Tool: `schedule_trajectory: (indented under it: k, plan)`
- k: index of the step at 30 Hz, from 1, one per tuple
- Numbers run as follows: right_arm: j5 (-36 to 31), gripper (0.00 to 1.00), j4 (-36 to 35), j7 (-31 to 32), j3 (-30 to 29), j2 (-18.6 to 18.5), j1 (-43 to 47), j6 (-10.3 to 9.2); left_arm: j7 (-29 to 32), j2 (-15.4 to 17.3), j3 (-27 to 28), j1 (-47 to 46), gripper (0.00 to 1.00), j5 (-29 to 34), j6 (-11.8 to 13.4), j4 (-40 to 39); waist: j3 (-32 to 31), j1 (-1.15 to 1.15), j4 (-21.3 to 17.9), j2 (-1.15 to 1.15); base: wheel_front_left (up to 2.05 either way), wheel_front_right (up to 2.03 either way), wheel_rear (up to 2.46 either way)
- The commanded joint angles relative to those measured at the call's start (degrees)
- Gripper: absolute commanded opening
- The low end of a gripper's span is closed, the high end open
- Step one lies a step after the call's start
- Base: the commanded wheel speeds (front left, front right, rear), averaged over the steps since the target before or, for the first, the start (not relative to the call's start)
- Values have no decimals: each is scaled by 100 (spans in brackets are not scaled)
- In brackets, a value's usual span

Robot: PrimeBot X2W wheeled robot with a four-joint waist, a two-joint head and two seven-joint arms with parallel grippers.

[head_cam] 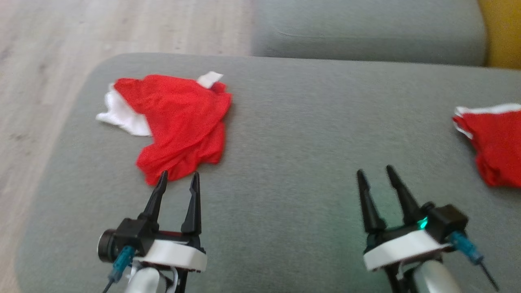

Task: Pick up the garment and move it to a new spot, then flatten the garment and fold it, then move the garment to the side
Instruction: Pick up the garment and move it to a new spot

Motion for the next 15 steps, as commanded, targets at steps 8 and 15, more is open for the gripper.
schedule_trajectory:
  k: [8, 15]
  plan:
    - [140, 100, -110, -77, 602, -2, -1, 37, -47, 44, 313, 86, 100, 125, 35, -111, -337, 0, 857, 0, 0, 0, 0]
    - [287, 100, -85, -77, 796, -2, 28, 37, -47, 66, 346, 229, 100, 152, 35, -81, -433, 0, 1234, 0, 0, 0, 0]
